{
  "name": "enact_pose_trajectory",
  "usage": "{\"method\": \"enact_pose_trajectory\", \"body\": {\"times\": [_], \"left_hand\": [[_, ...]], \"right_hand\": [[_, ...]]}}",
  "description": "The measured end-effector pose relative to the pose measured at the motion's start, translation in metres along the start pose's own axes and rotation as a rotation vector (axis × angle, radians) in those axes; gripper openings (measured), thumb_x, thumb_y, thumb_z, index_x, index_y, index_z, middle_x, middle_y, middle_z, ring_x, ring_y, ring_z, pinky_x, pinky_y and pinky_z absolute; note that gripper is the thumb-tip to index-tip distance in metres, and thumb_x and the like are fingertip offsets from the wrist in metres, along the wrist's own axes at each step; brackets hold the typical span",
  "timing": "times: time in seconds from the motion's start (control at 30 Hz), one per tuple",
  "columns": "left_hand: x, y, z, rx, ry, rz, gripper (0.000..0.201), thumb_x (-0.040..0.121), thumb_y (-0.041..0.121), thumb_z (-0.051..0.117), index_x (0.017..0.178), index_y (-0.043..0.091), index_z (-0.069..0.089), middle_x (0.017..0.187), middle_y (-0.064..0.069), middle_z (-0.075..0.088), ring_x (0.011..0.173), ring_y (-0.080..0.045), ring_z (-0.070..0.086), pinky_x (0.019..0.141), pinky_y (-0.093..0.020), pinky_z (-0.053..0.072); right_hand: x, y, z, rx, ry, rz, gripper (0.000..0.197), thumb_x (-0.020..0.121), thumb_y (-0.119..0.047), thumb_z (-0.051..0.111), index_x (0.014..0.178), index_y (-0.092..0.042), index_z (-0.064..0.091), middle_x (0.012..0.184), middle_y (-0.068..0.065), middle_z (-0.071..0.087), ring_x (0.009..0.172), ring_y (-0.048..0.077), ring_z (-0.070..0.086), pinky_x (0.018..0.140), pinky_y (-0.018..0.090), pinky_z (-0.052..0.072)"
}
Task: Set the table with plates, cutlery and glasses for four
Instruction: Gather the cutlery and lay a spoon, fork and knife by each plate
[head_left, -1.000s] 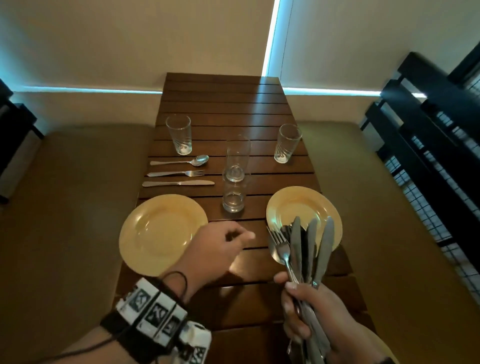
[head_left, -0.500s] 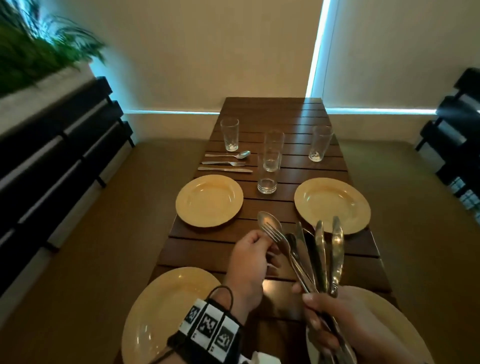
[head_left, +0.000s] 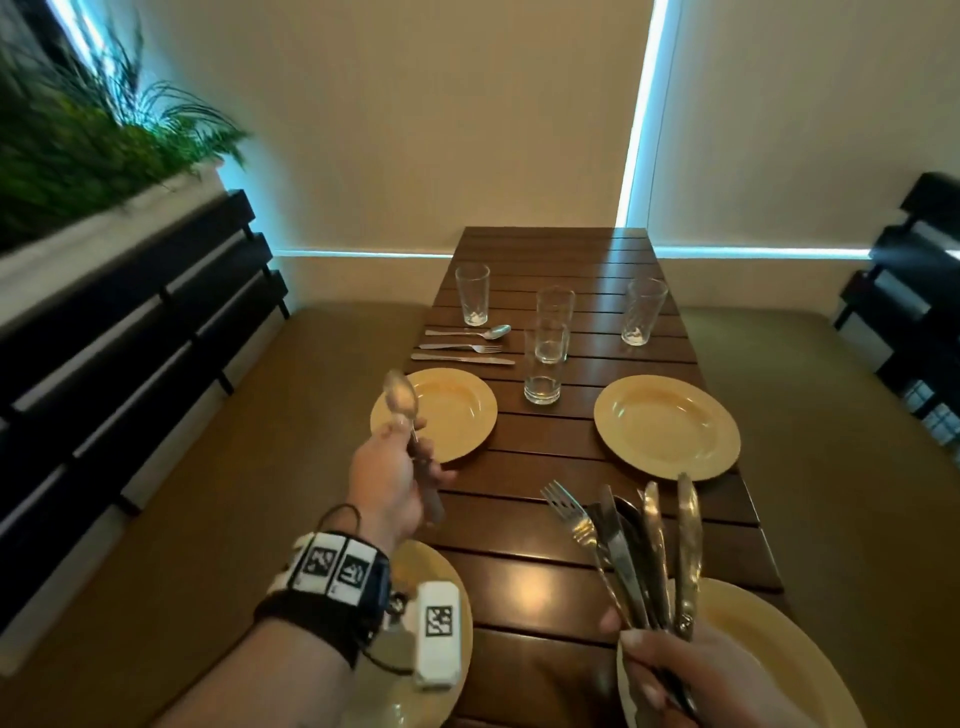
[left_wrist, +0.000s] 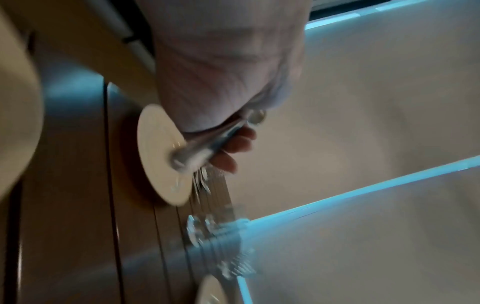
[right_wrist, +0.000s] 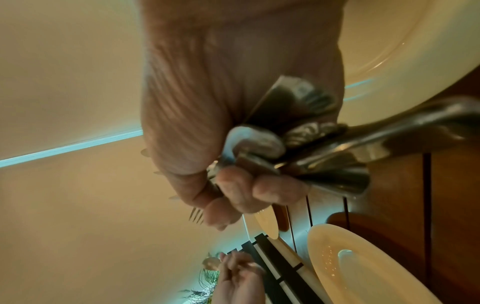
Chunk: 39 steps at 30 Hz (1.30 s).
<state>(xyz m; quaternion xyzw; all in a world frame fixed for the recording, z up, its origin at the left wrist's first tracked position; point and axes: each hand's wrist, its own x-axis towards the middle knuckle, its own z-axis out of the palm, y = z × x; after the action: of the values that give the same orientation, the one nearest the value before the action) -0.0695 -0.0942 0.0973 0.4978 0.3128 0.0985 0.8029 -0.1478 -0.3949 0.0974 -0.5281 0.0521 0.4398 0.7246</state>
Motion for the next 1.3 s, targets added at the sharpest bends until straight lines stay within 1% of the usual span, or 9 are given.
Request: {"method": "enact_pose_trajectory", "body": {"times": [0.07,0.17,0.23,0.3,0.43,0.63,0.77,1.13,1.3], "left_hand": [[0.030,0.008,-0.017,0.488,-0.017,0.121,0.026,0.109,0.022,0.050,0.101,0.009,0.071,0.072,-0.006,0.060,0.048,-0.017,0.050,0.059,-0.036,0.049],[0.065,0.011,-0.033,1.191,-0.102,0.240,0.010,0.098,0.018,0.068,0.107,0.020,0.074,0.079,0.000,0.072,0.064,-0.011,0.064,0.058,-0.023,0.048],[0.079,0.007,-0.036,1.465,-0.168,0.291,0.014,0.092,0.021,0.076,0.105,0.025,0.074,0.088,0.006,0.072,0.078,-0.008,0.065,0.068,-0.023,0.051],[0.090,-0.001,-0.035,1.594,-0.212,0.301,0.008,0.090,0.027,0.078,0.096,0.028,0.073,0.092,0.008,0.071,0.087,-0.011,0.066,0.081,-0.028,0.057],[0.115,-0.018,-0.037,1.711,-0.352,0.282,0.006,0.091,0.030,0.073,0.095,0.029,0.077,0.102,0.009,0.074,0.097,-0.012,0.067,0.093,-0.034,0.059],[0.138,-0.038,-0.042,1.880,-0.471,0.339,0.014,0.095,0.033,0.066,0.105,0.033,0.077,0.111,0.010,0.075,0.105,-0.015,0.067,0.093,-0.036,0.058],[0.146,-0.044,-0.043,1.979,-0.489,0.426,0.021,0.098,0.033,0.061,0.113,0.033,0.076,0.116,0.008,0.072,0.109,-0.018,0.066,0.094,-0.038,0.058],[0.155,-0.053,-0.046,2.046,-0.484,0.530,0.023,0.102,0.028,0.059,0.118,0.029,0.075,0.119,0.004,0.070,0.110,-0.019,0.064,0.093,-0.036,0.056],[0.144,-0.042,-0.042,2.016,-0.469,0.515,0.025,0.102,0.035,0.057,0.120,0.029,0.074,0.119,0.004,0.070,0.108,-0.019,0.065,0.092,-0.035,0.056]], "right_hand": [[0.005,-0.003,-0.001,0.062,0.019,-0.009,0.075,0.035,-0.015,0.099,0.099,0.009,0.069,0.056,0.020,0.047,0.039,0.024,0.048,0.036,0.028,0.043],[0.009,-0.008,-0.002,0.123,0.027,-0.009,0.067,0.043,-0.003,0.092,0.102,0.014,0.067,0.055,0.022,0.048,0.035,0.025,0.050,0.033,0.027,0.044],[0.012,-0.011,-0.004,0.145,0.032,-0.009,0.063,0.051,0.003,0.087,0.107,0.018,0.063,0.055,0.022,0.048,0.033,0.026,0.050,0.033,0.028,0.045],[0.016,-0.013,-0.007,0.145,0.055,-0.005,0.061,0.051,0.001,0.085,0.106,0.017,0.064,0.055,0.022,0.046,0.034,0.025,0.050,0.035,0.030,0.045],[0.027,-0.016,-0.015,0.049,0.114,0.032,0.079,0.046,-0.011,0.090,0.114,0.014,0.060,0.056,0.018,0.051,0.040,0.025,0.053,0.041,0.030,0.049],[0.041,-0.018,-0.018,-0.022,0.133,0.049,0.100,0.032,-0.027,0.101,0.116,0.010,0.060,0.058,0.016,0.054,0.047,0.024,0.055,0.048,0.031,0.050],[0.047,-0.019,-0.017,-0.059,0.140,0.051,0.099,0.024,-0.031,0.102,0.107,0.008,0.065,0.057,0.016,0.055,0.047,0.024,0.057,0.050,0.029,0.052],[0.049,-0.019,-0.008,0.001,0.144,0.028,0.087,0.031,-0.025,0.101,0.104,0.009,0.068,0.057,0.018,0.051,0.045,0.025,0.053,0.046,0.029,0.050],[0.050,-0.021,-0.007,-0.016,0.154,0.023,0.089,0.032,-0.028,0.101,0.106,0.009,0.068,0.056,0.018,0.051,0.048,0.026,0.053,0.053,0.032,0.047]]}}
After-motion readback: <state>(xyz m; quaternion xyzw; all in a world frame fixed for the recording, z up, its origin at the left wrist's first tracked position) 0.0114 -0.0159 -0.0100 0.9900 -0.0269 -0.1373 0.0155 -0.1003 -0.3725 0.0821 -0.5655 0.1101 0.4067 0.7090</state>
